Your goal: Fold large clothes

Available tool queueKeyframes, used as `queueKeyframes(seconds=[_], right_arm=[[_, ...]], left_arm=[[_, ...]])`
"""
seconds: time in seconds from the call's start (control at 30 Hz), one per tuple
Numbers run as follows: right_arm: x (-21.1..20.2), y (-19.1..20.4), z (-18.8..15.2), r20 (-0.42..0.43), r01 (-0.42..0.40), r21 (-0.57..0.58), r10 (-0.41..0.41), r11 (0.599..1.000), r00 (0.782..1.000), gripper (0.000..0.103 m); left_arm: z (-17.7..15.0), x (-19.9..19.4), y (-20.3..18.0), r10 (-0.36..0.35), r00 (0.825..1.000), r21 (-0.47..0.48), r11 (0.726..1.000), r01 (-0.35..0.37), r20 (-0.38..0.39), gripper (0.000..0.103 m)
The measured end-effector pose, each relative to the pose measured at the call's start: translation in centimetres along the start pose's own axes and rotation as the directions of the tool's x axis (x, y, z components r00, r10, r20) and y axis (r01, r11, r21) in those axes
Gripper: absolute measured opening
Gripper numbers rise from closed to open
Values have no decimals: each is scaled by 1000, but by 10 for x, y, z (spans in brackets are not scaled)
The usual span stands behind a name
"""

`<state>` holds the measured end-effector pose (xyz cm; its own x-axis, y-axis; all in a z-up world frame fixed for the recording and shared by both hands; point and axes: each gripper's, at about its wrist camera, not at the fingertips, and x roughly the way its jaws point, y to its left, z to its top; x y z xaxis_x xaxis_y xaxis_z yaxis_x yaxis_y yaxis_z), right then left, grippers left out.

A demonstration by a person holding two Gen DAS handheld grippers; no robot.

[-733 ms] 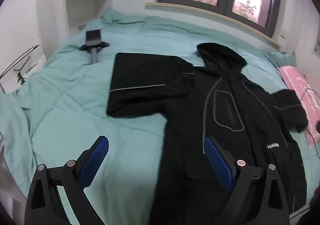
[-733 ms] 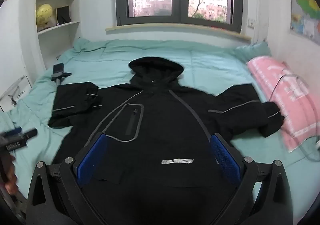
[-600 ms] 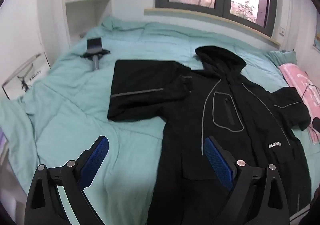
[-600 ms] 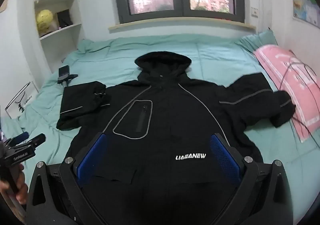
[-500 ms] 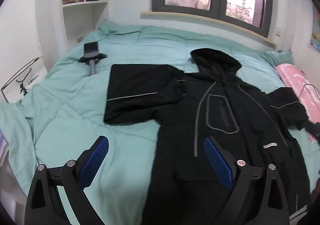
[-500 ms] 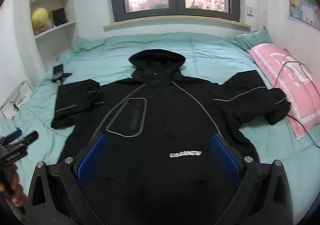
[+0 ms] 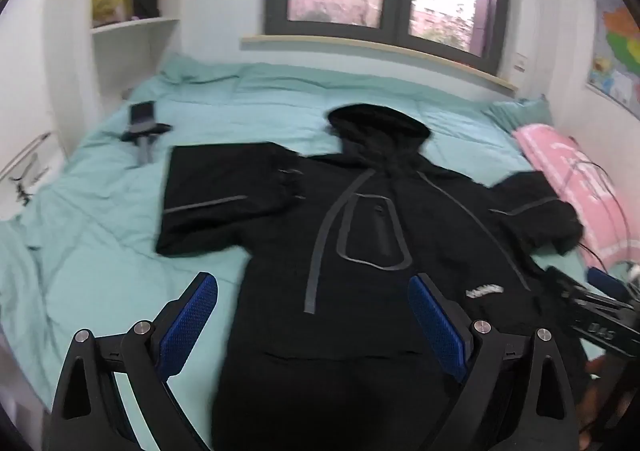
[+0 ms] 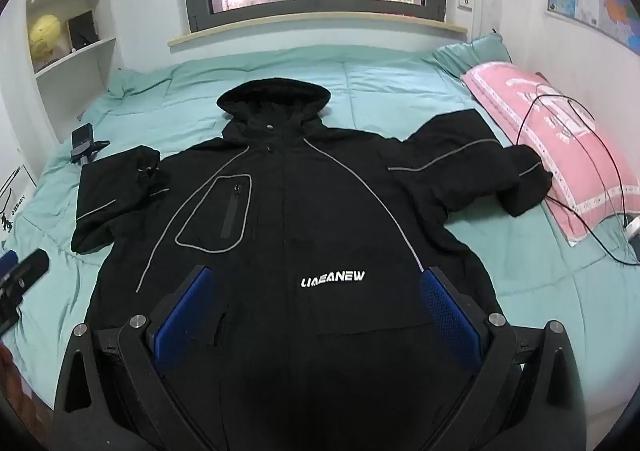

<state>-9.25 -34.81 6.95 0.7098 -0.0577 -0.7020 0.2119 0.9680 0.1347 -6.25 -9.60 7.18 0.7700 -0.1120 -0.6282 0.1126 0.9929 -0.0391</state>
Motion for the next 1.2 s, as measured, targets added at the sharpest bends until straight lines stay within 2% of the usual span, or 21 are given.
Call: queueKeyframes(seconds=[0.13,0.23,0.37,1.2], right_arm=[[-1,-3,-4,1,8,-6,-8,1000,1000,103],[-2,-7,-5,-1,9,5,-9,1000,1000,103],[0,-13,-6,-12,-7,32,8,999,1000,103],[8,-4,-12,-38,-33,13,33,999,999,103]], left_arm=[[0,-13,-23,-13,1000,47,999,14,-12,96],[4,-22,-30,-37,999,57,998,39,-34,96],[5,-28,-44,-35,998,63,997,38,-49,96],[-11,-3,-35,-49,995,50,997,53,-91,96]])
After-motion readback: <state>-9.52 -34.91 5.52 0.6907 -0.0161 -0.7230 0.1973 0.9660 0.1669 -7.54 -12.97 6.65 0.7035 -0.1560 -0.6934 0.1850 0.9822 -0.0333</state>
